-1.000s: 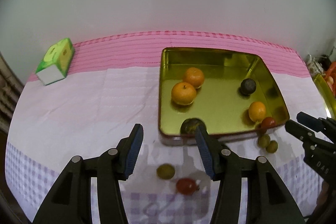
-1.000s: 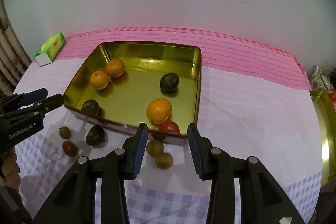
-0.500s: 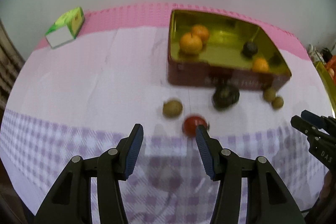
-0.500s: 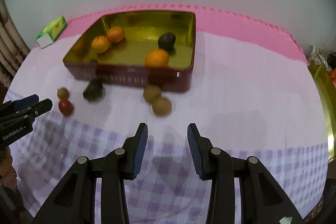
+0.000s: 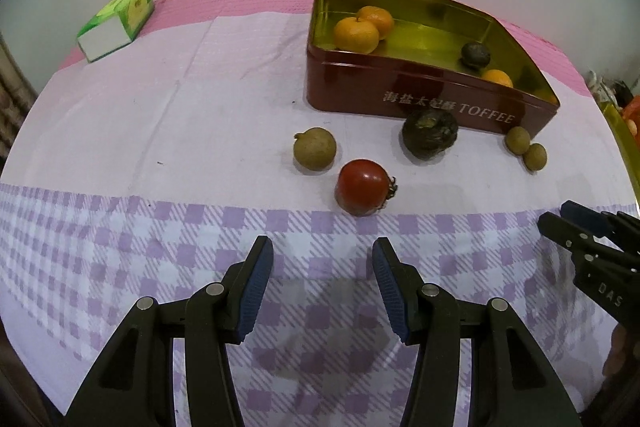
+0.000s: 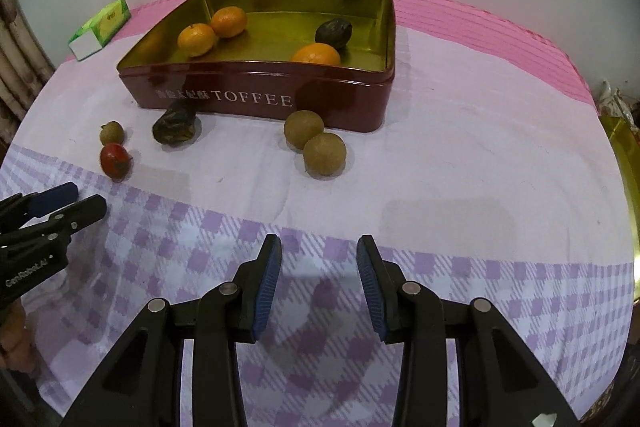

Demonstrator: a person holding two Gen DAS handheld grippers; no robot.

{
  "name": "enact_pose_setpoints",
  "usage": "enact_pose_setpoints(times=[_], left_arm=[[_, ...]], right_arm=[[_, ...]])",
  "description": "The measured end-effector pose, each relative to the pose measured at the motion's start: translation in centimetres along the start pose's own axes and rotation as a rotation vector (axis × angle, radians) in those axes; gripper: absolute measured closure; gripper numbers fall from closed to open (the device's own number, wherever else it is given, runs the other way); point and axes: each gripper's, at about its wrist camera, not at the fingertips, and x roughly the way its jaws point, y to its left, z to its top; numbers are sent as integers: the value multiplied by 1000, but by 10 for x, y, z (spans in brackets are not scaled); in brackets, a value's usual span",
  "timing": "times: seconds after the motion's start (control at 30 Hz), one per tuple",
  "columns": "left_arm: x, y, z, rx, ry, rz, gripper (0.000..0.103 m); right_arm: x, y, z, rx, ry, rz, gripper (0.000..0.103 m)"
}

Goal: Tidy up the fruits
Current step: 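Close the right tool around a greenish-brown longan on the cloth, then close the left tool around the red tomato while the right tool holds the longan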

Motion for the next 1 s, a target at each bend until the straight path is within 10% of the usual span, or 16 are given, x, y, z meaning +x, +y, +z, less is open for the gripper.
enact_pose_setpoints(times=[0.53, 0.7, 1.0], left_arm=[[8, 2, 6, 23, -21, 23, 50], [9, 2, 7, 20, -22, 24, 50], [11, 0, 11, 17, -23, 15, 50]], right_arm=[[25, 6, 41, -53, -59, 7, 58], [25, 9, 43, -51, -75, 4, 78], [22, 6, 34, -22, -89, 4, 80]])
